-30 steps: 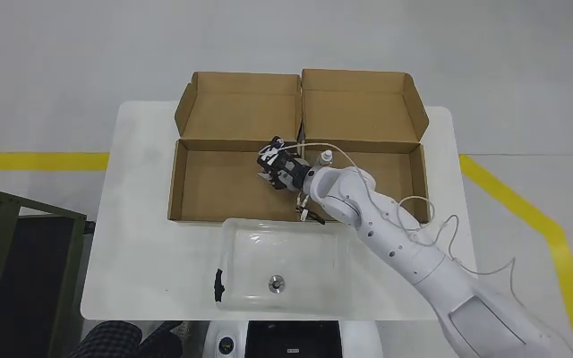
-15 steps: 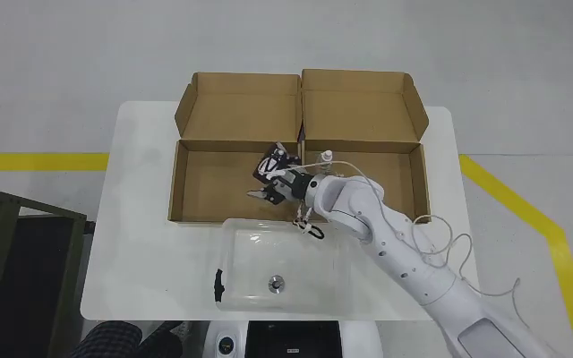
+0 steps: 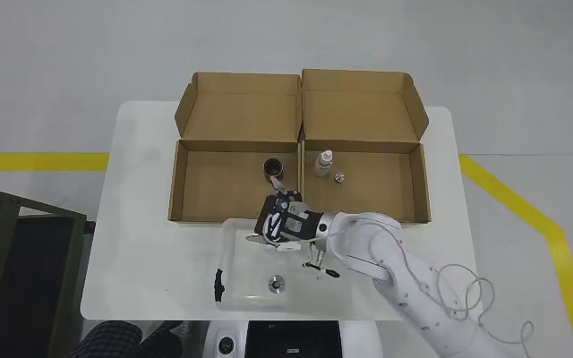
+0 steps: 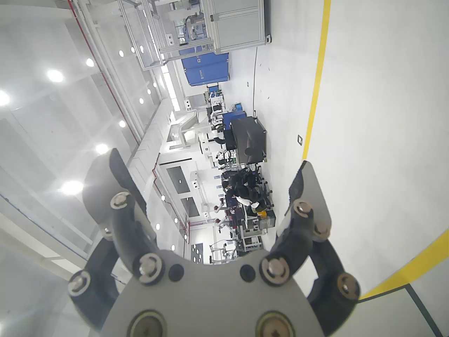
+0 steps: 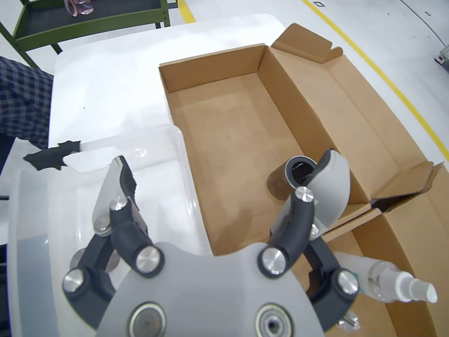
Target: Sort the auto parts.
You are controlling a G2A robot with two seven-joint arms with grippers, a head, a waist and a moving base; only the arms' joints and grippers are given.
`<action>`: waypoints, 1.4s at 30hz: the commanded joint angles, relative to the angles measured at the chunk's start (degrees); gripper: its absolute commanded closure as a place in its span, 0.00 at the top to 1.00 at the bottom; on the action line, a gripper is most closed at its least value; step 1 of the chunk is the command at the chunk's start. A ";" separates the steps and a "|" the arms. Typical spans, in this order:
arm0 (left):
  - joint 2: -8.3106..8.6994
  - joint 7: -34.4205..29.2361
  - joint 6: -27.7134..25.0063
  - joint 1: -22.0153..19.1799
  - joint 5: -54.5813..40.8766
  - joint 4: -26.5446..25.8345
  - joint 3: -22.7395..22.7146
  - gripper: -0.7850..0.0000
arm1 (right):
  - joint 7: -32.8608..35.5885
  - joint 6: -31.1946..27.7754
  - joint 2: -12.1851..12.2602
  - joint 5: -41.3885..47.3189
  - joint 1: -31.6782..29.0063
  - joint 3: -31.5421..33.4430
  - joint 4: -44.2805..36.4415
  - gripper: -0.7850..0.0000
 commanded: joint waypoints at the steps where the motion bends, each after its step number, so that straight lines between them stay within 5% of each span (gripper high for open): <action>1: 0.00 0.00 0.00 0.00 0.00 0.00 0.00 1.00 | -0.43 -0.99 0.26 -0.74 -1.47 0.04 -1.13 1.00; 42: 0.00 0.00 0.00 0.00 0.00 0.00 0.00 1.00 | -3.03 -12.89 5.03 -9.78 -17.85 5.76 -6.99 1.00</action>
